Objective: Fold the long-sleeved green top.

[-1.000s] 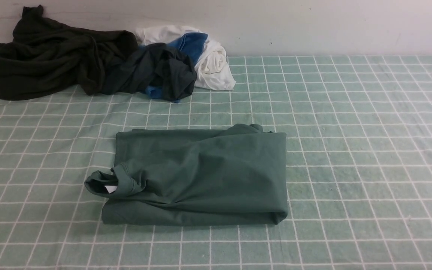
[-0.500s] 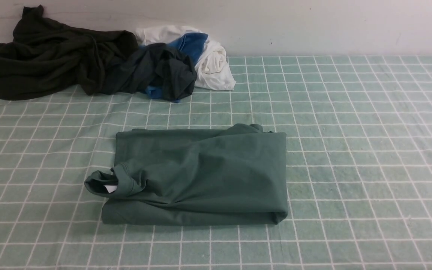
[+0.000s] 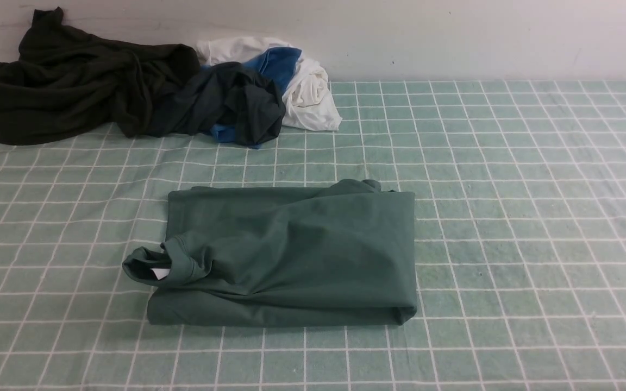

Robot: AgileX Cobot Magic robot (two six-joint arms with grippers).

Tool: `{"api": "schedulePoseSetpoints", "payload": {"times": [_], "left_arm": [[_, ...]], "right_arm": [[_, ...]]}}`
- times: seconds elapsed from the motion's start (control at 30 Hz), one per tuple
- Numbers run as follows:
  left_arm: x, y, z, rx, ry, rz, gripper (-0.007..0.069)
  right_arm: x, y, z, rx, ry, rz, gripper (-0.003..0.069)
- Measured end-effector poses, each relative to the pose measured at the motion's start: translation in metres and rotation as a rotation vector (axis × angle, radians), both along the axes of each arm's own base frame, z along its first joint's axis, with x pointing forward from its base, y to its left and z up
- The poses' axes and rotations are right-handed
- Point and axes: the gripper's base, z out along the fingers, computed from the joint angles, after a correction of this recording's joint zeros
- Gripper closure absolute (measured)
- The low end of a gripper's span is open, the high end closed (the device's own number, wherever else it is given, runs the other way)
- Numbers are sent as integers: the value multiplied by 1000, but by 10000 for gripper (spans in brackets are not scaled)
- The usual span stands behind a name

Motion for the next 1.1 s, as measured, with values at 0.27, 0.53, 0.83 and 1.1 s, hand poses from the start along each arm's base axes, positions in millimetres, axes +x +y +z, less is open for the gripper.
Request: {"api": "schedulePoseSetpoints", "payload": {"times": [0.27, 0.53, 0.83, 1.1], "left_arm": [[0, 0, 0, 0, 1, 0, 628], [7, -12, -12, -98, -205, -48, 628], [41, -19, -58, -61, -579, -46, 628], [41, -20, -115, -88, -472, -32, 627]], "right_arm": [[0, 0, 0, 0, 0, 0, 673], [0, 0, 0, -2, 1, 0, 673], [0, 0, 0, -2, 1, 0, 673], [0, 0, 0, -3, 1, 0, 673]]}}
